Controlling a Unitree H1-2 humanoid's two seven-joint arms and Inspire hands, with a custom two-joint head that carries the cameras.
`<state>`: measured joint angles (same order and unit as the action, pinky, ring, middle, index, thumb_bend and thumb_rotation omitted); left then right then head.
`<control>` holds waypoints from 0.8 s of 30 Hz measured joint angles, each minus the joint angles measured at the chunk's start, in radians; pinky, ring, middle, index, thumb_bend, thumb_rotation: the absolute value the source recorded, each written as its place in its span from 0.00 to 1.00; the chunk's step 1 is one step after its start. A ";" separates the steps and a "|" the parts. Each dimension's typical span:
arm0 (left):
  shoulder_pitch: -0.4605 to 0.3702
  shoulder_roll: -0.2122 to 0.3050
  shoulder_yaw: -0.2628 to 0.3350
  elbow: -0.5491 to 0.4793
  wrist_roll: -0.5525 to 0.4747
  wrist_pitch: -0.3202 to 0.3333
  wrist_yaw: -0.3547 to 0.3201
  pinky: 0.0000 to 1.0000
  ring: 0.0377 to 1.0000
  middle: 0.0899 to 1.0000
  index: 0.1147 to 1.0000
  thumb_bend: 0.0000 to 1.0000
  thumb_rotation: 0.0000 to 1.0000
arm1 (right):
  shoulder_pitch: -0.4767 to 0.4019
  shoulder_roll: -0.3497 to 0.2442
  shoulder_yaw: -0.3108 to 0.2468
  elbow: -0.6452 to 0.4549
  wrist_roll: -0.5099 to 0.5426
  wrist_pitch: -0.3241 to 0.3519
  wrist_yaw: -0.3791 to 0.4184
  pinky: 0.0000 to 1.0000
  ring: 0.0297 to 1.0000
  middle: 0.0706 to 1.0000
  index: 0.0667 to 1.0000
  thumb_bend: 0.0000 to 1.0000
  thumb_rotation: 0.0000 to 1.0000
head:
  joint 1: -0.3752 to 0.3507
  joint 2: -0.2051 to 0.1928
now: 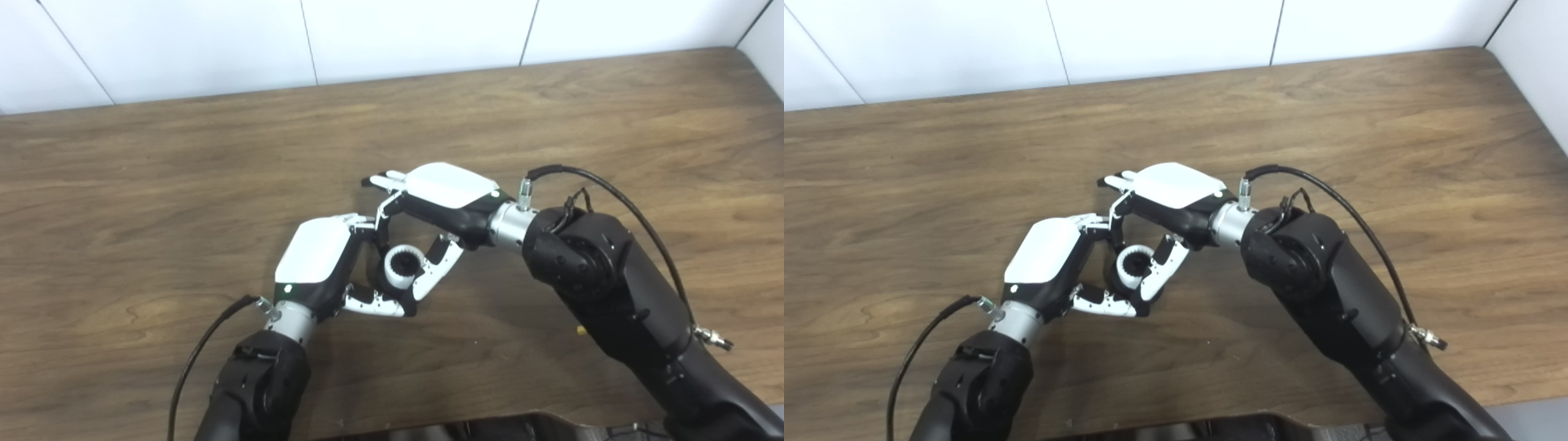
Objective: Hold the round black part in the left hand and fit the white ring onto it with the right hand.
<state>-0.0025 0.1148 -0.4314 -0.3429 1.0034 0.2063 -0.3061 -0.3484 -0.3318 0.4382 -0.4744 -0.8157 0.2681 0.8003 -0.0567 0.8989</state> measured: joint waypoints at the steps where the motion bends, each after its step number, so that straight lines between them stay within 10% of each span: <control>1: 0.000 0.000 0.000 0.000 0.000 0.000 0.000 0.85 0.85 0.78 0.42 0.51 0.05 | 0.000 0.000 -0.001 0.000 0.000 0.000 0.000 0.95 1.00 1.00 0.86 1.00 0.38 | 0.000 0.002; 24: 0.000 0.001 0.003 0.000 -0.003 -0.001 0.003 0.84 0.85 0.77 0.42 0.51 0.05 | -0.003 0.000 -0.021 -0.003 0.005 0.006 0.031 0.99 1.00 0.99 0.73 0.98 0.36 | -0.008 -0.003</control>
<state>-0.0028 0.1155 -0.4286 -0.3426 0.9999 0.2051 -0.3034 -0.3510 -0.3317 0.4167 -0.4778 -0.8110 0.2746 0.8312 -0.0644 0.8958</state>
